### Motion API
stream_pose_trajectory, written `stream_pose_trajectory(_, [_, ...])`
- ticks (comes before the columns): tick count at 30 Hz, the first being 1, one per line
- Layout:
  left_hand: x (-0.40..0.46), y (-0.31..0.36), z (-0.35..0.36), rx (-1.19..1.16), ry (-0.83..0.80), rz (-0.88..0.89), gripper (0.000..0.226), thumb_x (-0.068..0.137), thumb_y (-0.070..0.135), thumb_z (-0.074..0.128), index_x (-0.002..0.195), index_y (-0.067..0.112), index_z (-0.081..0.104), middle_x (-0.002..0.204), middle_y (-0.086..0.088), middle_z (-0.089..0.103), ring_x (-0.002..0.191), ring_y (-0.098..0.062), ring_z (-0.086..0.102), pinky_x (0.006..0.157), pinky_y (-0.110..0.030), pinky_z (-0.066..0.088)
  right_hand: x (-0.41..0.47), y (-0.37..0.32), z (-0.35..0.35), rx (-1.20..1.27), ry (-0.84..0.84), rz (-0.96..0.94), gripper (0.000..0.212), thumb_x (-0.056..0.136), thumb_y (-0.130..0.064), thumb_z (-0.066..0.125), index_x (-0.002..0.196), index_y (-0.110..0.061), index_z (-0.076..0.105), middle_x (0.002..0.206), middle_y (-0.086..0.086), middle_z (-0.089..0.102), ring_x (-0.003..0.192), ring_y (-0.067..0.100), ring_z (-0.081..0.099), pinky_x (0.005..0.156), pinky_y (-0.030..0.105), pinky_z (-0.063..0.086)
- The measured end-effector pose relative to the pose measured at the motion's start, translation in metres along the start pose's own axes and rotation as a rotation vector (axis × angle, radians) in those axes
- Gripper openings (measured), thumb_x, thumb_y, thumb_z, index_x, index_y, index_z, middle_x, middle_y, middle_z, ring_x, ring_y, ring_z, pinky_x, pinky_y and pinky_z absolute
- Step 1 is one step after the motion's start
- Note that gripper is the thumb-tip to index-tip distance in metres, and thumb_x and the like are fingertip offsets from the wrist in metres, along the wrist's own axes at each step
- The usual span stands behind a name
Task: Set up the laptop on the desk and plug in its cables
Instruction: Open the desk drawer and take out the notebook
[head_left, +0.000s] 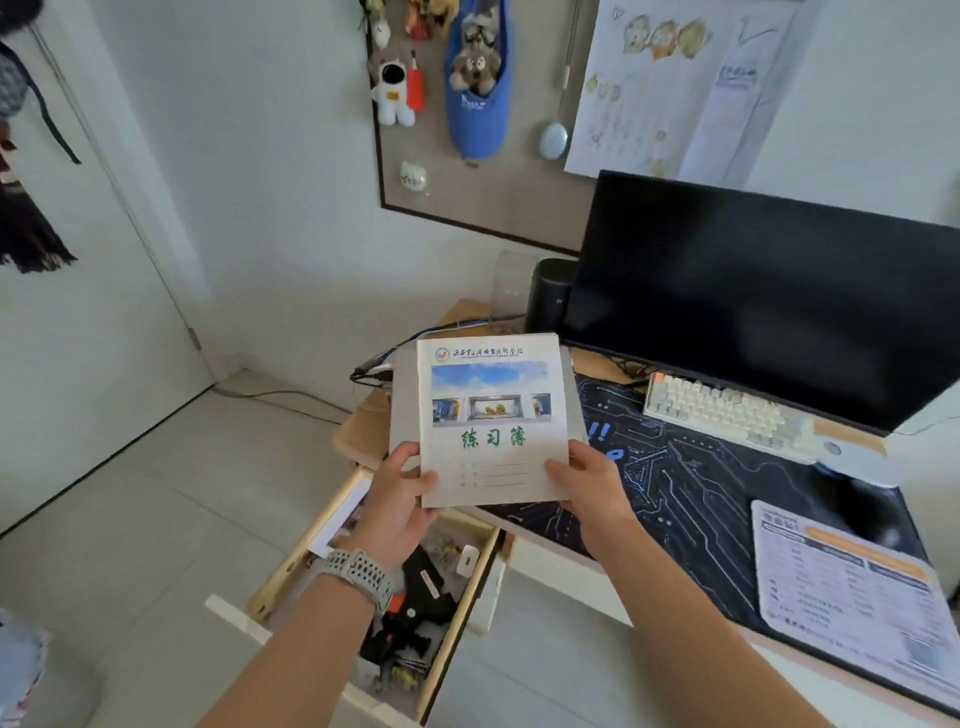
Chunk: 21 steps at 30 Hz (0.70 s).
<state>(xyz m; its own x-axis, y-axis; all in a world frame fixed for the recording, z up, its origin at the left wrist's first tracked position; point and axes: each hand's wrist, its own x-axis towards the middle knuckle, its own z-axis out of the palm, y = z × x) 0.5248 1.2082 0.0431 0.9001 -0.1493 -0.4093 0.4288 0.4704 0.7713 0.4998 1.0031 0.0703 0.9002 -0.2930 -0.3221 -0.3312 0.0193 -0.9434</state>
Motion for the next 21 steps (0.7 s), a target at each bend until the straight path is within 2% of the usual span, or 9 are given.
stream_pose_trajectory(3, [-0.001, 0.000, 0.037, 0.096, -0.045, 0.002, 0.031, 0.092, -0.011, 0.045, 0.114, 0.008, 0.057, 0.122, -0.018, 0.062, 0.115, -0.037, 0.057, 0.083, -0.046, 0.056, 0.002, -0.008, -0.036, 0.021, 0.033, -0.031, 0.028, 0.093, 0.000, 0.051, 0.105, -0.019, 0.068, 0.103, -0.002, 0.071, 0.101, 0.018, 0.064, 0.098, 0.044, 0.050])
stream_pose_trajectory(5, [-0.002, -0.003, 0.064, 0.142, -0.062, 0.006, 0.029, 0.093, -0.011, 0.045, 0.111, 0.008, 0.058, 0.118, -0.018, 0.064, 0.111, -0.036, 0.059, 0.079, -0.045, 0.056, 0.004, -0.010, -0.061, 0.038, 0.064, -0.048, 0.028, 0.093, -0.001, 0.051, 0.108, -0.018, 0.068, 0.104, 0.000, 0.072, 0.103, 0.021, 0.063, 0.099, 0.047, 0.049])
stream_pose_trajectory(8, [-0.003, -0.013, 0.107, 0.215, -0.110, 0.001, 0.026, 0.093, -0.011, 0.043, 0.108, 0.005, 0.056, 0.115, -0.019, 0.064, 0.107, -0.036, 0.060, 0.076, -0.043, 0.056, 0.004, -0.009, -0.101, 0.060, 0.122, -0.044, 0.025, 0.093, -0.002, 0.052, 0.106, -0.017, 0.068, 0.104, 0.001, 0.071, 0.102, 0.022, 0.063, 0.095, 0.044, 0.051])
stream_pose_trajectory(12, [0.003, -0.047, 0.166, 0.281, -0.193, -0.045, 0.025, 0.093, -0.013, 0.042, 0.107, 0.003, 0.055, 0.110, -0.020, 0.066, 0.104, -0.035, 0.061, 0.078, -0.043, 0.055, 0.002, 0.000, -0.167, 0.105, 0.217, -0.028, 0.024, 0.092, -0.002, 0.053, 0.104, -0.015, 0.069, 0.099, 0.000, 0.072, 0.094, 0.020, 0.063, 0.081, 0.034, 0.048])
stream_pose_trajectory(17, [0.019, -0.110, 0.241, 0.326, -0.295, -0.142, 0.032, 0.090, -0.017, 0.042, 0.108, 0.004, 0.058, 0.108, -0.023, 0.069, 0.102, -0.038, 0.064, 0.077, -0.044, 0.054, 0.001, 0.022, -0.263, 0.099, 0.338, 0.043, 0.023, 0.093, -0.003, 0.053, 0.094, -0.021, 0.067, 0.095, -0.001, 0.072, 0.094, 0.021, 0.065, 0.091, 0.041, 0.052])
stream_pose_trajectory(21, [0.027, -0.166, 0.292, 0.349, -0.342, -0.217, 0.033, 0.089, -0.017, 0.043, 0.108, 0.003, 0.060, 0.105, -0.022, 0.072, 0.102, -0.038, 0.066, 0.080, -0.045, 0.054, -0.001, 0.044, -0.332, 0.093, 0.391, 0.116, 0.025, 0.091, -0.003, 0.052, 0.089, -0.023, 0.068, 0.095, 0.003, 0.073, 0.093, 0.024, 0.067, 0.087, 0.042, 0.055])
